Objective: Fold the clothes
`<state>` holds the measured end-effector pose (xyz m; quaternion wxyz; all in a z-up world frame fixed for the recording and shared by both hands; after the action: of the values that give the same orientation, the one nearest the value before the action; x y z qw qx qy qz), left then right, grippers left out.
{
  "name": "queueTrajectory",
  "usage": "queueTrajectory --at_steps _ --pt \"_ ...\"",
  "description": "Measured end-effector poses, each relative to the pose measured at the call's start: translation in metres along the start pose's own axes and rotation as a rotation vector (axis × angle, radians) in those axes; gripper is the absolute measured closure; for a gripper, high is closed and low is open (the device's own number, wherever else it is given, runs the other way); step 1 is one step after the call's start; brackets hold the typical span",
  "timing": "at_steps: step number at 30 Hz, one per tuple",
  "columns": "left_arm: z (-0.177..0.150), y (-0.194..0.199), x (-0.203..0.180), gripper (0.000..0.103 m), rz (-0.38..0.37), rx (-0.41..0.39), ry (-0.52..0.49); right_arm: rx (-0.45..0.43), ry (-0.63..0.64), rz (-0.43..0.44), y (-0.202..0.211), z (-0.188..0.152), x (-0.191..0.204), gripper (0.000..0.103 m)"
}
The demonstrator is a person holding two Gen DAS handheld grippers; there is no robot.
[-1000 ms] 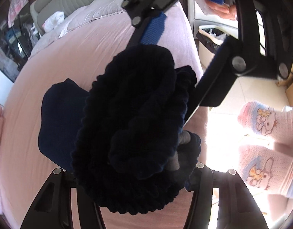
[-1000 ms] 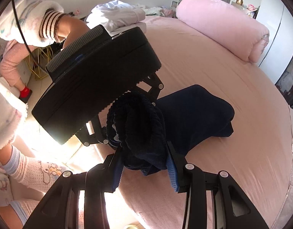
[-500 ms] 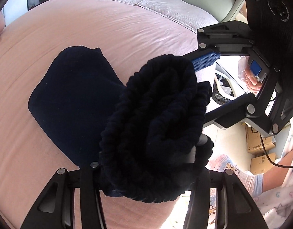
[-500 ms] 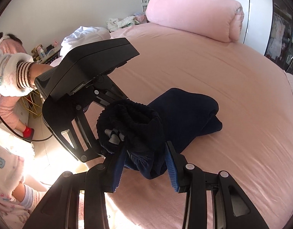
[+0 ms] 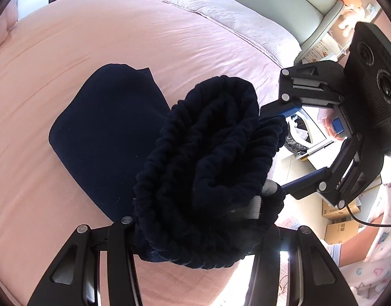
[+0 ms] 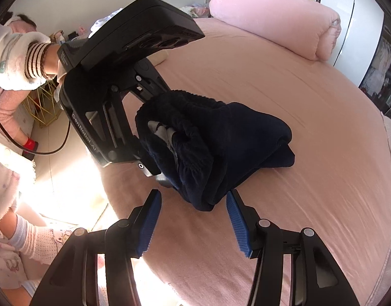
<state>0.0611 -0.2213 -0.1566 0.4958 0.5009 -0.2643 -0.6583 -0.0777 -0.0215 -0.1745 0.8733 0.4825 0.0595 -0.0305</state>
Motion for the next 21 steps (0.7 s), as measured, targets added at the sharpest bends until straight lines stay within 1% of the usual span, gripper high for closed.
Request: queueTrajectory --at_steps 2,6,8,11,16,18,21 --pt "0.003 0.003 0.0 0.057 -0.001 -0.003 0.004 0.013 0.047 -0.03 -0.002 0.002 0.006 0.05" --pt "0.006 0.011 -0.006 0.057 0.025 -0.014 -0.032 0.048 0.13 -0.088 -0.01 0.005 0.011 0.05" --pt "0.008 0.016 -0.008 0.057 0.034 -0.022 -0.055 0.049 0.182 -0.13 -0.013 0.008 0.015 0.05" --pt "0.011 0.024 -0.008 0.057 0.04 -0.025 -0.069 0.041 0.282 -0.194 -0.015 0.013 0.027 0.05" --pt "0.018 0.033 -0.007 0.057 0.046 -0.032 -0.066 0.044 0.484 -0.33 -0.024 0.016 0.046 0.05" --pt "0.019 0.035 -0.008 0.057 0.048 -0.032 -0.065 0.041 0.515 -0.361 -0.03 0.017 0.049 0.05" --pt "0.025 0.037 -0.009 0.057 0.066 -0.032 -0.082 0.045 0.52 -0.381 -0.038 0.017 0.049 0.05"
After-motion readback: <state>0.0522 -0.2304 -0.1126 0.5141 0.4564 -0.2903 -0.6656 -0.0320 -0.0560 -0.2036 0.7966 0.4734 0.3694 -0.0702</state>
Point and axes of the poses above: each gripper's, at about its wrist camera, not at the fingertips, and y roughly against the way its jaws point, x to its left, z to its top, the point moved 2 cm from there along -y, roughly the way its jaws point, and after that the axes turned 9 degrees about y, right-handed, at the moved point
